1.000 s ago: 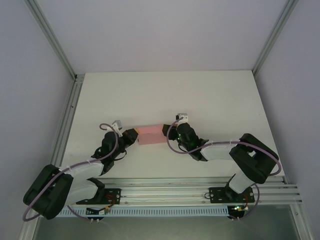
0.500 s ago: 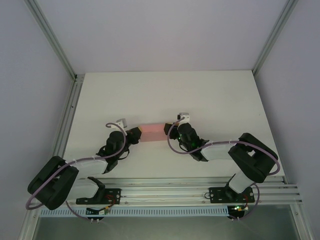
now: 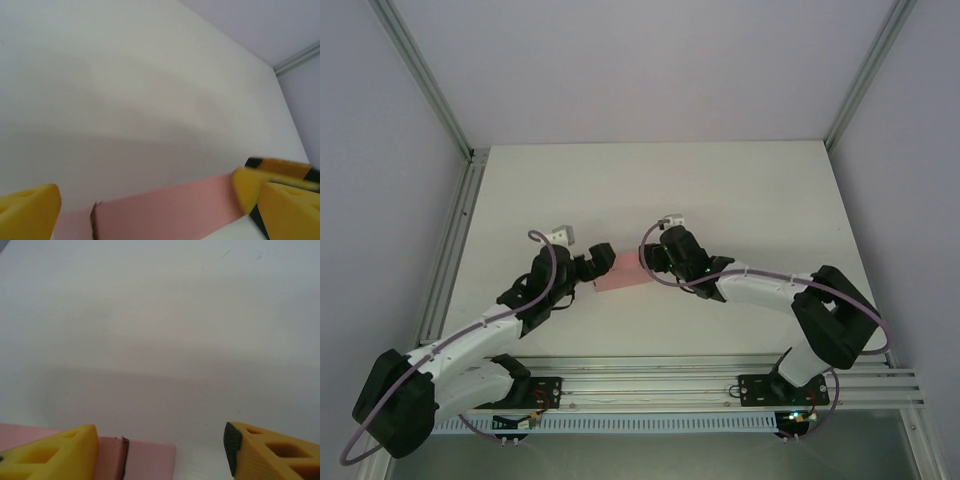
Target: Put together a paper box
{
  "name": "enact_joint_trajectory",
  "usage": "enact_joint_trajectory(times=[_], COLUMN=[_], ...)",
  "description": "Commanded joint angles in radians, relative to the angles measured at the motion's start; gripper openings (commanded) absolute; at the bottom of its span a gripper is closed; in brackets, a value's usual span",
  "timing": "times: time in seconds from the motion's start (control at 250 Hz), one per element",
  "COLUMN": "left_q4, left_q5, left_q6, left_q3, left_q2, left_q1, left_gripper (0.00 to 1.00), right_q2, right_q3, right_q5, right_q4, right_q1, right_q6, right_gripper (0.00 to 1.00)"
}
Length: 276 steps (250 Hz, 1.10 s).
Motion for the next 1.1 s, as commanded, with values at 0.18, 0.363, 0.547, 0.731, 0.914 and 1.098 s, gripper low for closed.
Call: enact_joint_trajectory(times=[0.18, 0.363, 0.547, 0.731, 0.914, 1.098], left_q4=[-0.469, -0.457, -0.455, -0.487, -0.506, -0.533], left_q5=[-0.168, -0.102, -0.184, -0.244, -0.271, -0.285], left_q6=[0.014, 0.024, 0.054, 0.073, 0.072, 0.072], left_q3=[0.253, 0.237, 0.188, 0.143, 0.117, 0.119], left_q2=[0.055, 0.099, 0.023, -0.084, -0.130, -0.135], left_q1=[0.251, 0.413, 0.429, 0.441, 0.444, 0.444], left_gripper=[1.00, 1.00, 1.00, 1.00, 1.00, 1.00], right_q2=[-0.018, 0.110, 0.294, 0.407, 0.473, 0.463], right_q3=[0.190, 0.393, 0.686, 0.766, 0.777, 0.735], right_q5=[-0.463, -0.819, -0.898, -0.723, -0.569, -0.450], right_q4=[-0.154, -0.534, -0.861, -0.923, -0.851, -0.798], right_q1=[-0.076, -0.081, -0.076, -0.025, -0.005, 0.029], right_q6=[-0.570, -1.257, -1.492, -1.548, -1.516, -1.508], right_gripper=[1.00, 1.00, 1.00, 1.00, 0.94, 0.58])
